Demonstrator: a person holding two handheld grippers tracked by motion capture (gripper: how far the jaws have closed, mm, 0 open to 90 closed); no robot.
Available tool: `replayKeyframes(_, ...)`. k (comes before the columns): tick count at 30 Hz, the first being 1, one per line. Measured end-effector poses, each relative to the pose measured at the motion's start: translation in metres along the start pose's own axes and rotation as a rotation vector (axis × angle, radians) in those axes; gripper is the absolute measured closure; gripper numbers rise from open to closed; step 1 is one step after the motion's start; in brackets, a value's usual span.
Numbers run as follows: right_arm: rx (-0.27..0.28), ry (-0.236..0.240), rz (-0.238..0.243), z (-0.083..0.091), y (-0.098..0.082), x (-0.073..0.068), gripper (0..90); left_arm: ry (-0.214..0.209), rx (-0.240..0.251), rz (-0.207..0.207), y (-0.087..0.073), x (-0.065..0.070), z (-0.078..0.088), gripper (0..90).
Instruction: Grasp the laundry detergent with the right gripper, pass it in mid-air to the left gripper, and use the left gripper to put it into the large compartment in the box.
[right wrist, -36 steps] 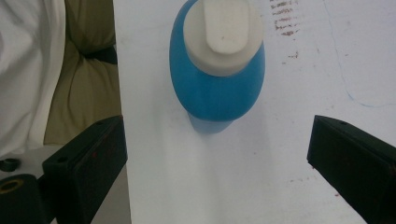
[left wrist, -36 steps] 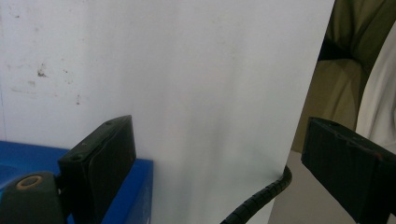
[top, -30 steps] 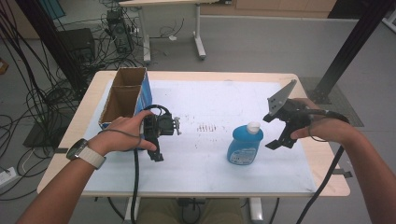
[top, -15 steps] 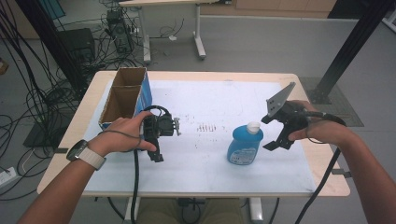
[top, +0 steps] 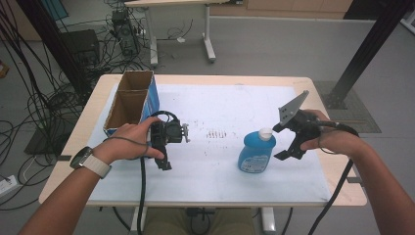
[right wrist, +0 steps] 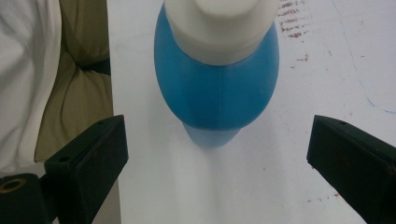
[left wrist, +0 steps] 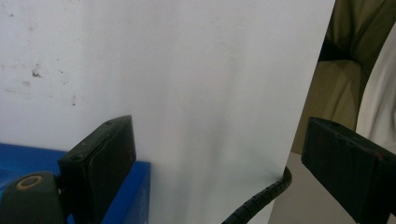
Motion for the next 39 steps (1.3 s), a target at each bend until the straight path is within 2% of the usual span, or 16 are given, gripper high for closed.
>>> replayKeyframes(39,0.049,0.018,-0.018,-0.021,-0.006,0.001,6.0,-0.007,-0.002,0.005,-0.001,0.001,-0.003,10.4)
Point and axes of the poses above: each handheld gripper's, and its own axes: z roughly backward along the jaws, y roughly out of its top, x roughly to its right, the point moved 9 cm from there along -z, roughly forward along the jaws
